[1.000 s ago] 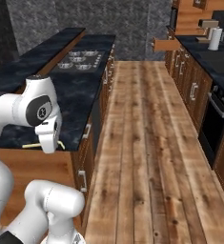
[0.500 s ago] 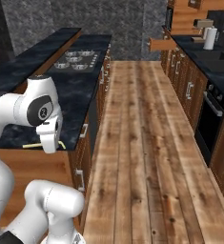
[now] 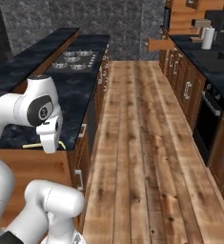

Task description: Take a straw from the drawer in front and place it inside the glass cup on the dining counter.

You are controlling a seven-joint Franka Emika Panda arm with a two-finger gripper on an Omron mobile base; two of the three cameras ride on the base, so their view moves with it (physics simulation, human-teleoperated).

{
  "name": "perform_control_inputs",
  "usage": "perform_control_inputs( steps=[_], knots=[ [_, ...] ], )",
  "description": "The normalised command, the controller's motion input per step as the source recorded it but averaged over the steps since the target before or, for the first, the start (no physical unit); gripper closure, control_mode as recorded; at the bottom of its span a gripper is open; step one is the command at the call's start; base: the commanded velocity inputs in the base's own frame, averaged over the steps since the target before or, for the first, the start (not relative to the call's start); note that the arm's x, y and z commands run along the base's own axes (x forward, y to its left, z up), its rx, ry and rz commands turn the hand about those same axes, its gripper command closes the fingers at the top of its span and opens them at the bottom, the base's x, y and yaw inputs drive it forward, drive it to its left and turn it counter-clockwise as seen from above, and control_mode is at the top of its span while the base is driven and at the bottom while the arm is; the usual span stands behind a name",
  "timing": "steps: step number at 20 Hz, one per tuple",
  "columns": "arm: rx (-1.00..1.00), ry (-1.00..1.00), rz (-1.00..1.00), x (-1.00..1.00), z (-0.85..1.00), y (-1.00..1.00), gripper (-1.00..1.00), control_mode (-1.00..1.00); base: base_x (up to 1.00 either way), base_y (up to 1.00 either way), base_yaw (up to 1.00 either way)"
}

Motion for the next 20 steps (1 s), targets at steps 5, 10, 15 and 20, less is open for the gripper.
perform_control_inputs(
  steps=[5,10,15,20],
  knots=[
    [0.00,0.00,0.00,0.00,0.00,0.00,1.00,1.00,0.92,0.09,-0.15],
    [0.00,0.00,0.00,0.00,0.00,0.00,1.00,1.00,0.97,0.00,-0.03],
    [0.00,0.00,0.00,0.00,0.00,0.00,1.00,1.00,0.10,0.49,0.00],
    [0.00,0.00,0.00,0.00,0.00,0.00,1.00,1.00,-0.20,0.99,-0.03]
  ],
)
